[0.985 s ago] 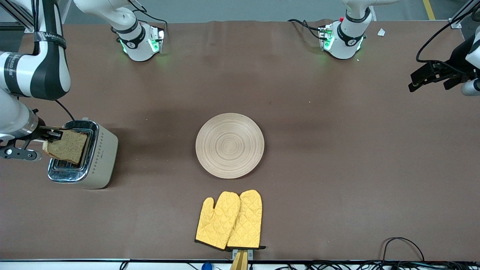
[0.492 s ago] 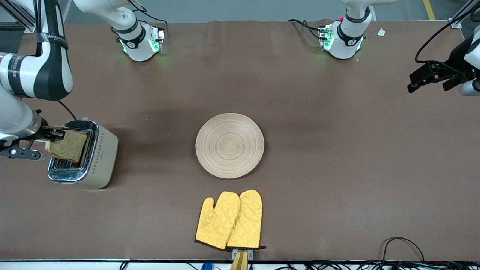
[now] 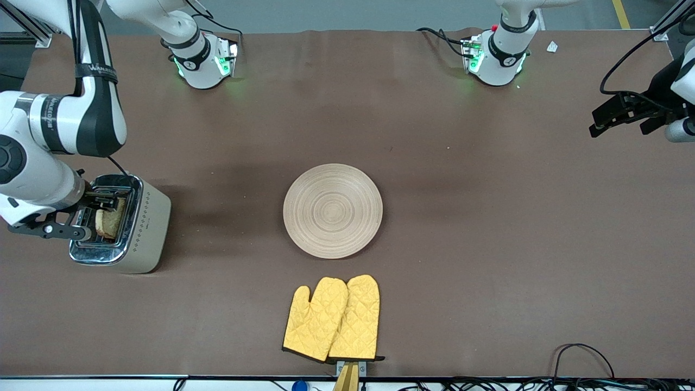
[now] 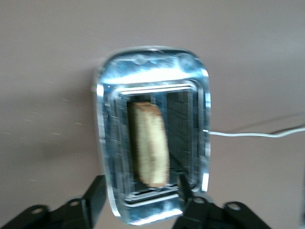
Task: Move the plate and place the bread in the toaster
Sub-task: 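Lower the bread into the toaster slot with the right gripper, then open the right gripper and raise it away from the toaster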
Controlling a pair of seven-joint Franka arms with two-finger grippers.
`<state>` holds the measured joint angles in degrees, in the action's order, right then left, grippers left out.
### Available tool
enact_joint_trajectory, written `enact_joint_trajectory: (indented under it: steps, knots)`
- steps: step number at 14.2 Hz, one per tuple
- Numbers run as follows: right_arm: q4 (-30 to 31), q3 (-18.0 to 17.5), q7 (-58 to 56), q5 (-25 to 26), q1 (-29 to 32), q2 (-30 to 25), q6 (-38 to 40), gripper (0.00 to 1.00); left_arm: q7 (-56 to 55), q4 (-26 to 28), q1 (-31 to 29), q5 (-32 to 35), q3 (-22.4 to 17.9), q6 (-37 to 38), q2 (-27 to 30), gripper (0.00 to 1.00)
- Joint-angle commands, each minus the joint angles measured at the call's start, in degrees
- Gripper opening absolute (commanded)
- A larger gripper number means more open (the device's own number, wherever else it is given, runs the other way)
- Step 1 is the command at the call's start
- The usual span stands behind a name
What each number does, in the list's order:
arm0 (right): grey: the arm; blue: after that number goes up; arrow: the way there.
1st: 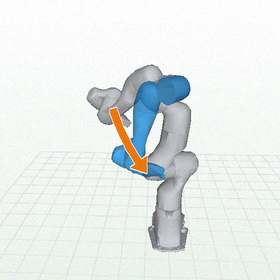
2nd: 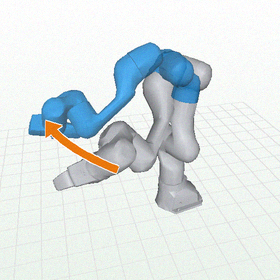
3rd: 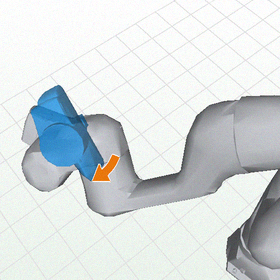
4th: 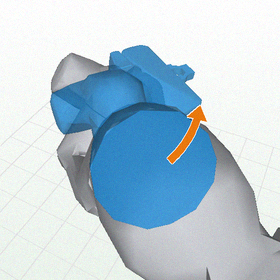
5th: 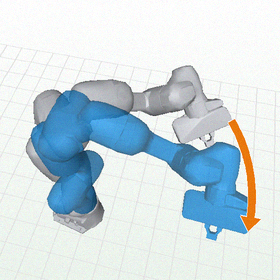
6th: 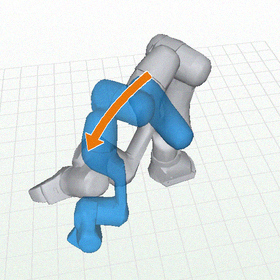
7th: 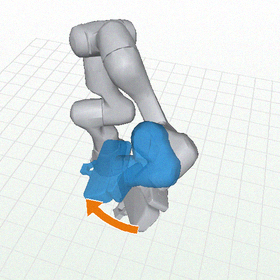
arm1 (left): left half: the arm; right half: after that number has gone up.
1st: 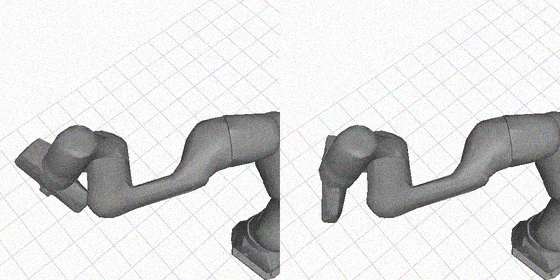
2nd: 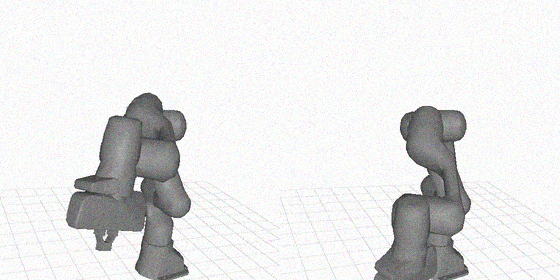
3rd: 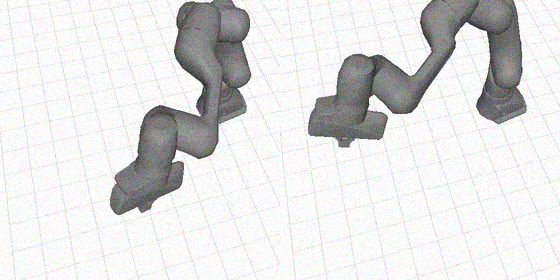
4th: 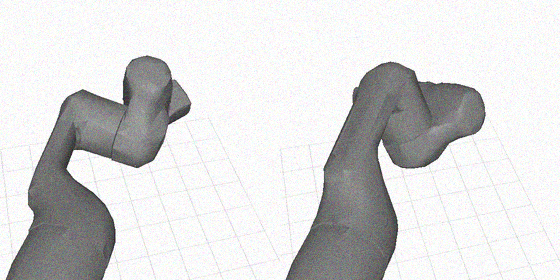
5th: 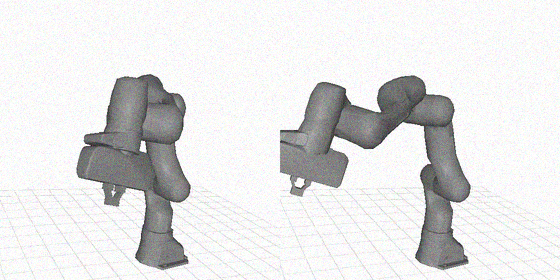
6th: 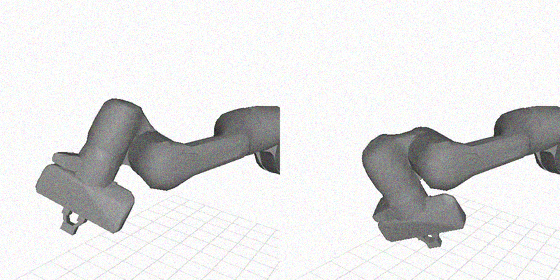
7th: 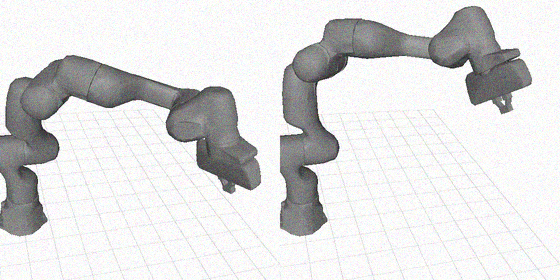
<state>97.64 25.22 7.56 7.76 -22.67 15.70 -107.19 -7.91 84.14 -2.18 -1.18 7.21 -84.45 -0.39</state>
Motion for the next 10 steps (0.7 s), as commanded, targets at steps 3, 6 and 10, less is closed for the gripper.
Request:
enact_joint_trajectory:
  steps: [3,6,10]
  knots:
    - [-4.20,-0.34,0.35,-6.44,-1.31,-1.29,1.63,1.00,-0.88,-0.03,0.25,1.09,0.27,-1.07,-0.23,1.00]
    - [-9.11,-0.43,-0.18,-6.52,-1.85,-1.38,8.37,1.00,-0.88,-0.03,0.16,1.17,0.27,-1.07,-0.14,1.00]
    - [-12.03,-0.35,-0.62,-10.39,-1.76,-2.35,14.38,1.00,-0.79,-0.03,-0.01,1.09,0.27,-0.98,-0.05,1.00]
